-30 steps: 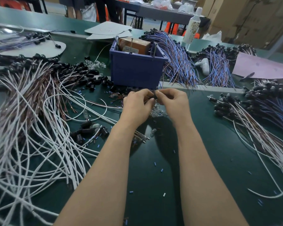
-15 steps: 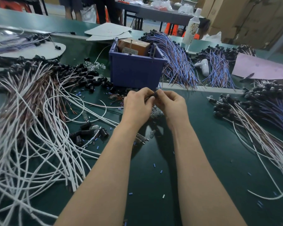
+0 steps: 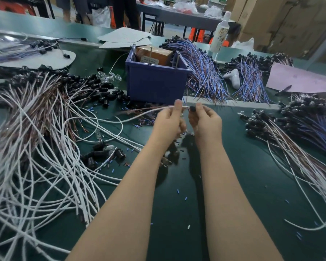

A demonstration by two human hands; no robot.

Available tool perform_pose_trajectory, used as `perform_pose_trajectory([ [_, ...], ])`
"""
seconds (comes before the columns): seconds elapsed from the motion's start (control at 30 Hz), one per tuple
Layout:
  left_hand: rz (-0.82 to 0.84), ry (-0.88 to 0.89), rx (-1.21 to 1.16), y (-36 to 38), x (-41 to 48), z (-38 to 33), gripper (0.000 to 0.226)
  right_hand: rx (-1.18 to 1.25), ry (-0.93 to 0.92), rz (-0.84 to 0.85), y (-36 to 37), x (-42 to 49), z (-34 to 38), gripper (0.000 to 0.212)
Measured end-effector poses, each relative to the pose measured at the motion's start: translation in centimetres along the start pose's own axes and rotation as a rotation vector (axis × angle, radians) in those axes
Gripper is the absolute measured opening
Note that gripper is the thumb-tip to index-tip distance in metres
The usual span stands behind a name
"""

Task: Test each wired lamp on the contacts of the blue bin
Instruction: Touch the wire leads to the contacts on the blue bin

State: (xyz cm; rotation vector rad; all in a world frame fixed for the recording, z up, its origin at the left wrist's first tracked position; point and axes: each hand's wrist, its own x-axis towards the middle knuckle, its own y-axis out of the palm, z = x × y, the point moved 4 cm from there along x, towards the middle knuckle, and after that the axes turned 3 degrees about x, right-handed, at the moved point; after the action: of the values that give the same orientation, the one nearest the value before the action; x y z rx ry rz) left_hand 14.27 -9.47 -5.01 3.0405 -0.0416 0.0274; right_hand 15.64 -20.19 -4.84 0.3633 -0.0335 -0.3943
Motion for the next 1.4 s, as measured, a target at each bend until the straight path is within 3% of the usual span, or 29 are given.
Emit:
perform_pose_trajectory([
  [0.1,-0.134,0.018,-0.366,-2.3,0.4,-0.8,0.023,-0.167,-0.055,-0.074,-0.6,0.4,0.1,0.018],
  [0.23,-0.426,0.06,-0.619,-5.6,0.2,-1.2,0.024,-0.288,-0.096,-0.316,-2.5,1.0,0.7,0.028],
  [0.33,-0.618,0.085,-0.566,-7.4,0.2,-1.3,0.027,-0.363,-0.163,-0.481,-3.6,0.7,1.8,0.025],
  [0.4,-0.636,0.107,-0.408,-7.2,0.3,-1.3,0.029,-0.574,-0.282,-0.522,-3.4,0.2,2.4,0.02],
  [0.47,-0.598,0.122,-0.273,-6.3,0.3,-1.3,0.03,-0.773,-0.524,-0.437,-1.9,-0.7,3.0,0.018],
  [0.53,-0.558,0.124,-0.185,-5.6,0.3,-1.2,0.032,-0.803,-0.689,-0.187,0.5,-1.7,2.7,0.019],
  [0.6,-0.535,0.116,-0.146,-5.3,0.4,-1.0,0.033,-0.879,-0.666,0.069,2.5,-2.1,1.3,0.022],
  [0.67,-0.549,0.096,-0.115,-5.3,0.4,-0.8,0.037,-1.047,-0.537,0.204,3.2,-1.9,-0.5,0.028],
  [0.73,-0.604,0.063,-0.106,-5.5,0.2,-0.8,0.04,-1.157,-0.438,0.222,2.9,-1.5,-1.5,0.029],
  [0.83,-0.707,0.05,-0.273,-6.6,0.1,-1.0,0.037,-1.181,-0.385,0.19,2.5,-1.4,-1.5,0.027],
  [1.07,-0.912,0.204,-0.48,-9.1,-0.7,-3.4,0.024,-1.238,-0.289,0.218,2.9,-1.5,-1.5,0.023],
  [1.23,-0.922,0.362,-0.419,-9.5,-0.8,-6.3,0.028,-1.23,-0.267,0.228,3.1,-1.7,-1.5,0.021],
  [1.4,-0.802,0.276,-0.254,-8.6,0.5,-7.1,0.021,-1.002,-0.348,0.142,2.5,-2.0,-1.0,0.016],
])
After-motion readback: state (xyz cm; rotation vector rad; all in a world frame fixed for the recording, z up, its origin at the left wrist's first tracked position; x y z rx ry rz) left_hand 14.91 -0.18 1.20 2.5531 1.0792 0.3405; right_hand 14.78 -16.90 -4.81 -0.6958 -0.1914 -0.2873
